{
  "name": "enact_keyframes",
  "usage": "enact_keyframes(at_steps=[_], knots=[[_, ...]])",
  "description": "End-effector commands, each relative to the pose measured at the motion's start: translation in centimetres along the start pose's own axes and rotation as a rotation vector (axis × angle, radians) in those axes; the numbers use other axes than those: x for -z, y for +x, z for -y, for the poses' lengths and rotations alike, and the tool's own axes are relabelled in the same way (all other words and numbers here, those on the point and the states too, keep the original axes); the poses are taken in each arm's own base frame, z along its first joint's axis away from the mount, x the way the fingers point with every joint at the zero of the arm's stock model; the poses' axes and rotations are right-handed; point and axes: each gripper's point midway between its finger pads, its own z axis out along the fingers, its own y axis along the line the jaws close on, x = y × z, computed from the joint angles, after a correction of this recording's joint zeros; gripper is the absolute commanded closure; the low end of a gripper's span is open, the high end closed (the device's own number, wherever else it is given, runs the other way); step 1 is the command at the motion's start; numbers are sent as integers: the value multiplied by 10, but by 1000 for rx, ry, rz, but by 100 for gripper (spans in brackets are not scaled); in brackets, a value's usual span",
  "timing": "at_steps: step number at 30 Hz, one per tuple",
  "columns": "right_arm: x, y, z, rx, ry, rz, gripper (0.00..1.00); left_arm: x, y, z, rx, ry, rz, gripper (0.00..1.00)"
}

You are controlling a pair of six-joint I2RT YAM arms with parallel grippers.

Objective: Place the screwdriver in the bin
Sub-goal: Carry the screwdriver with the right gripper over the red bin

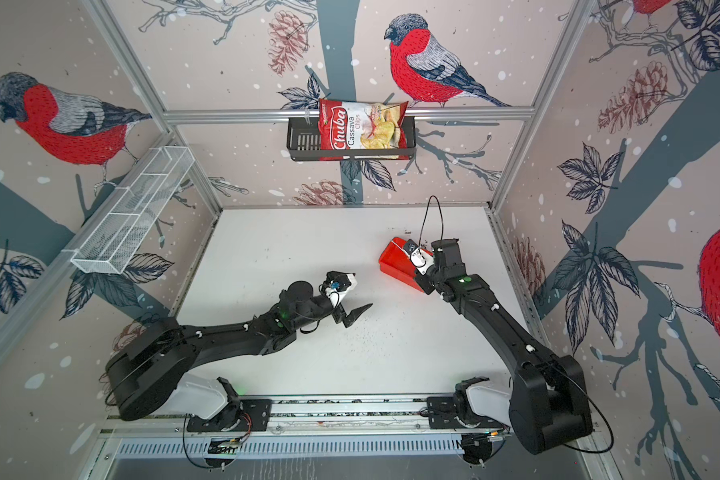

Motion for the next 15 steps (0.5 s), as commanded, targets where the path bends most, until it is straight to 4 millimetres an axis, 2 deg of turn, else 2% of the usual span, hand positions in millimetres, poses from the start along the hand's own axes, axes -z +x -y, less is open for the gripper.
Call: enact_keyframes(at_steps=[1,9,15], knots=[[-8,8,15,63,31,-47,85,-10,-23,-3,-1,-32,96,2],[-39,1,21,116,-19,-88,84,-34,-22,2,30,-42,148,2],[-69,16,28,117,-28,-155,83,-37,-16,7,64,-26,159,3]])
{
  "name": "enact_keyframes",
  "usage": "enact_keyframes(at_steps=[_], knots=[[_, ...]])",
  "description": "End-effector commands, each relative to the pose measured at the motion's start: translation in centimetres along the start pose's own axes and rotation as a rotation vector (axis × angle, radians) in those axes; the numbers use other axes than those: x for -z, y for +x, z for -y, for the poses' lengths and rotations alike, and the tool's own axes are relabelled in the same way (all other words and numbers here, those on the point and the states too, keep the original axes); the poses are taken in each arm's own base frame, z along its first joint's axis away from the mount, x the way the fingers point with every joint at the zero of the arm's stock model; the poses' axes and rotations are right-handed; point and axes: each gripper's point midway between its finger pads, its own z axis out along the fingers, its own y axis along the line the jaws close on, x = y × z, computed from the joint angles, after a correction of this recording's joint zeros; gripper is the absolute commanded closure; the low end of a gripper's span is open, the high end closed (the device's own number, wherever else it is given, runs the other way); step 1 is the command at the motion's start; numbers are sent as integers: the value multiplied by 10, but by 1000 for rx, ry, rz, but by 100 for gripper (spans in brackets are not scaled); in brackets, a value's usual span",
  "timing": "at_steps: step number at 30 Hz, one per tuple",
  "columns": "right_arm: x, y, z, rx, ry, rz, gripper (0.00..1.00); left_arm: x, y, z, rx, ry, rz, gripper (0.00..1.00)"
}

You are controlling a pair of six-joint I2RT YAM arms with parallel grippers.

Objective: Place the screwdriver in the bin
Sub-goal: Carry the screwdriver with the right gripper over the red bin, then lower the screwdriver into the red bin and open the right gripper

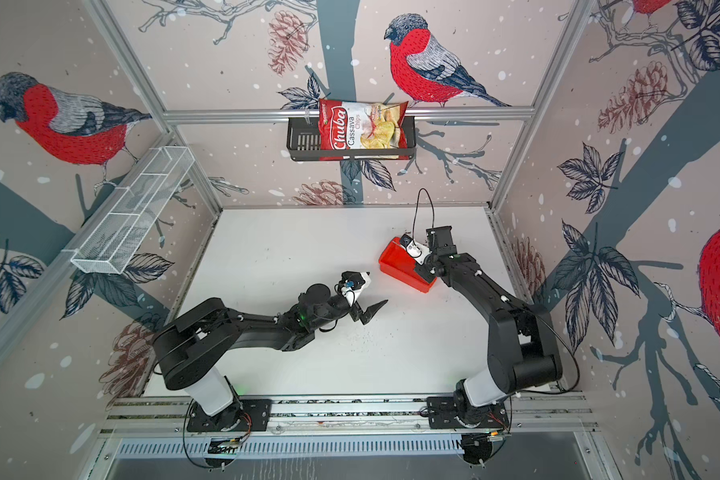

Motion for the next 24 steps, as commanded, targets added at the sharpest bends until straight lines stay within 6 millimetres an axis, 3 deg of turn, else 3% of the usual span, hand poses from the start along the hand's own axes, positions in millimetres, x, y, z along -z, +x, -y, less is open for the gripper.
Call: enact_keyframes(at_steps=[1,7,24], knots=[[-13,5,8,25,10,-25,83,0,-21,0,11,-1,88,3],[-31,18,11,37,-7,-59,83,7,-12,2,22,-2,65,3],[-67,26,4,18,-47,-91,80,8,-2,0,15,-19,34,3]])
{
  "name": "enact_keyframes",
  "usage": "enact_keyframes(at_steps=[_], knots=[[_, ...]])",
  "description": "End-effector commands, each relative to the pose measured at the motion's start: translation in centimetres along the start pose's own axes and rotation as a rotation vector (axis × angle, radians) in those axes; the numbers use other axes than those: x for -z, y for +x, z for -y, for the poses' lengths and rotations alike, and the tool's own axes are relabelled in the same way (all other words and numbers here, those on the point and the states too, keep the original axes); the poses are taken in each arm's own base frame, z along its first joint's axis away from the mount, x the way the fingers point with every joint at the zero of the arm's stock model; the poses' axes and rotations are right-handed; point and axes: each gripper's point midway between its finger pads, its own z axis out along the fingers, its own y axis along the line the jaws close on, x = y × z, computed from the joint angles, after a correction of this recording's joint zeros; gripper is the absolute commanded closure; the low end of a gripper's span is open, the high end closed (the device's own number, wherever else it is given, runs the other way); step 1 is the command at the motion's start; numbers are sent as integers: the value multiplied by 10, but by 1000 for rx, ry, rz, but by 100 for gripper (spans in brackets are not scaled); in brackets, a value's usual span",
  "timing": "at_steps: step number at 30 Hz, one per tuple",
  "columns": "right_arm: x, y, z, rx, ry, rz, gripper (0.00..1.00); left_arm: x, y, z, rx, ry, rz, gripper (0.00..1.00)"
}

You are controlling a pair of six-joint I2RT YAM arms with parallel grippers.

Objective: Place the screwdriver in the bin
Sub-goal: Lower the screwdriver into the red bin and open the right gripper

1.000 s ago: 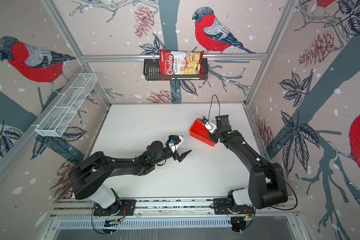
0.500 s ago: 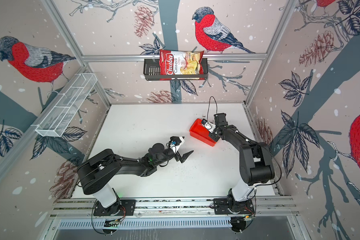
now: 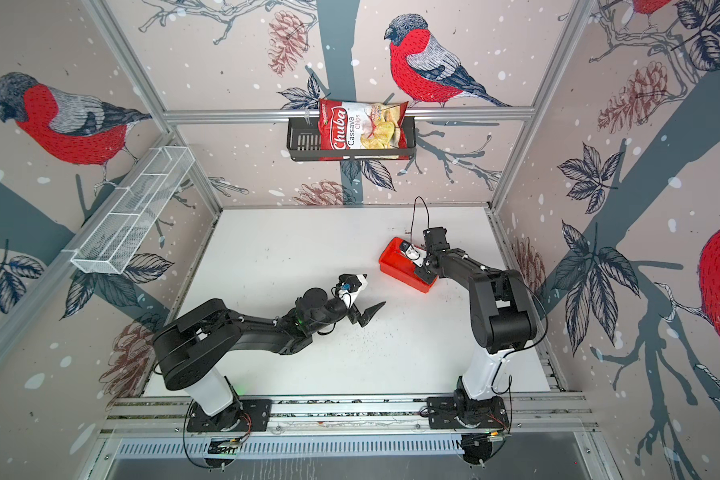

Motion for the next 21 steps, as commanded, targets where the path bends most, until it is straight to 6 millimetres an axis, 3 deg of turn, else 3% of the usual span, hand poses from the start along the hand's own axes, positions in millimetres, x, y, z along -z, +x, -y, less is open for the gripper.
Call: enact_keyframes(at_steps=[1,15,21], knots=[[-2,-4,8,-24,21,26,80,0,-6,0,-3,-4,25,3],[-10,0,6,-36,2,14,74,4,-8,-2,5,-14,36,2],[-3,-8,11,-44,-10,52,63,7,-15,-7,-16,-44,41,1]])
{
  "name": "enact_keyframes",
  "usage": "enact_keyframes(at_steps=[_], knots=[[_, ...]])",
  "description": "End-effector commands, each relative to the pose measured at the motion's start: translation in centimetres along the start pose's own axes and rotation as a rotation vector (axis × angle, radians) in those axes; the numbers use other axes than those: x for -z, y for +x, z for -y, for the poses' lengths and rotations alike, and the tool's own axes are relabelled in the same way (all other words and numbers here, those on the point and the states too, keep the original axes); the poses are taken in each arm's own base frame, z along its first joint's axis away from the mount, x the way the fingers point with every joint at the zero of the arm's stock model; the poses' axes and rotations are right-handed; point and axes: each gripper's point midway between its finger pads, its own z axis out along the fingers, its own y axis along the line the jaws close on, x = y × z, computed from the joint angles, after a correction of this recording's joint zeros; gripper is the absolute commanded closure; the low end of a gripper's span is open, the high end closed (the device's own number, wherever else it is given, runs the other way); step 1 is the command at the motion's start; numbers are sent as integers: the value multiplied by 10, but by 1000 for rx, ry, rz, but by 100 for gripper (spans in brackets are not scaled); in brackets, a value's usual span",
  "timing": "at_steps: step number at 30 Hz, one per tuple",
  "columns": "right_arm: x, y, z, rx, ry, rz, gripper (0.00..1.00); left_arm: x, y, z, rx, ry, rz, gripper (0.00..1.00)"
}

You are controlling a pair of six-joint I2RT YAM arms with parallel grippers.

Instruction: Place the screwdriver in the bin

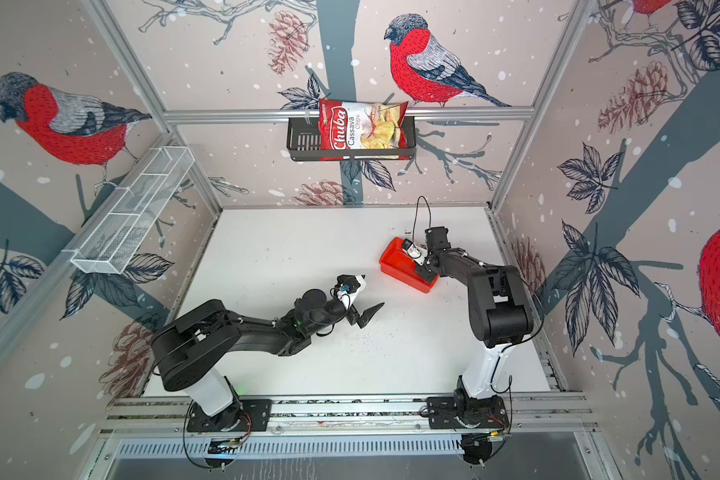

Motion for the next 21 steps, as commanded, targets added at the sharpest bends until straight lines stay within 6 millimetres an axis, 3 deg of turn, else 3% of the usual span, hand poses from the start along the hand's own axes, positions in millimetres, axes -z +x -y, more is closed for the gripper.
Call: enact_keyframes(at_steps=[1,9,13,17,21], knots=[[10,-11,5,-10,-2,48,58,3,-15,-4,-19,-23,41,1],[63,-48,24,-44,53,274,31,11,-38,-11,10,-56,89,1],[96,-62,36,-114,126,409,18,19,-49,-28,53,-115,115,2],[128,-65,45,-240,198,560,12,35,-52,-50,82,-181,132,2],[149,-53,48,-378,246,672,7,58,-50,-80,102,-275,132,4]])
